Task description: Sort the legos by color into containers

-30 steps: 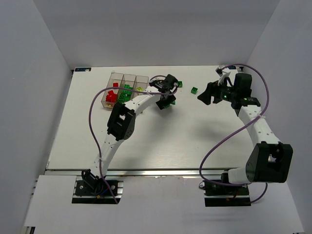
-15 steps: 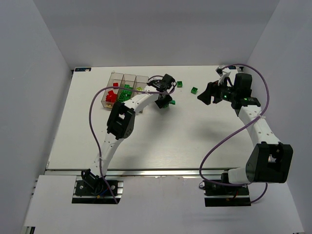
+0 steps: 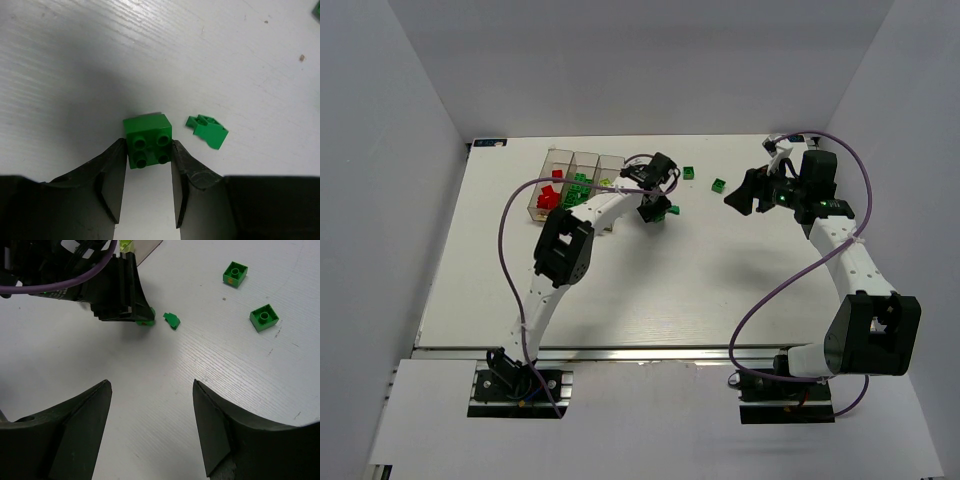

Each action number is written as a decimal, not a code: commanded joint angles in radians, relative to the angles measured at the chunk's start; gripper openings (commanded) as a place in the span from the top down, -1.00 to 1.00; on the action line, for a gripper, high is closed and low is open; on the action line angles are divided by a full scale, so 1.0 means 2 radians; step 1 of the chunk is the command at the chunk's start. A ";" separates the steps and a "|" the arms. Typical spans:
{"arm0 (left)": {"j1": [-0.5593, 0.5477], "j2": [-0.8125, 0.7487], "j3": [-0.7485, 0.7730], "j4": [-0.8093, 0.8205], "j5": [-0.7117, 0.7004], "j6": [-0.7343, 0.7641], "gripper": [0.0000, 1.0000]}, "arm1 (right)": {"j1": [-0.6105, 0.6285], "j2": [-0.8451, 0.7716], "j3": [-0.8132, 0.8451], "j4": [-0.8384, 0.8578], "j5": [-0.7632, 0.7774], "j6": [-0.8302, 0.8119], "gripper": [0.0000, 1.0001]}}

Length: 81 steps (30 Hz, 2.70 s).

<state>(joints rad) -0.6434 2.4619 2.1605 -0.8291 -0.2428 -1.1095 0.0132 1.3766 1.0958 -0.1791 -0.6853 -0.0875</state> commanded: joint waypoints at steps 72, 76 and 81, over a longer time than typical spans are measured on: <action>0.184 -0.710 -0.590 0.158 0.007 0.154 -0.96 | 0.186 0.382 0.335 -0.156 0.205 -0.161 -0.74; 0.184 -0.755 -0.614 0.141 0.006 0.144 -0.96 | 0.187 0.418 0.375 -0.170 0.218 -0.184 -0.61; 0.184 -0.800 -0.664 0.150 0.009 0.125 -0.96 | 0.187 0.431 0.376 -0.175 0.203 -0.193 -0.49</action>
<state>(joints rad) -0.2768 0.9089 0.8795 -0.5236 -0.2382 -0.8253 0.3874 2.2414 1.8103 -0.5072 -0.2676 -0.4389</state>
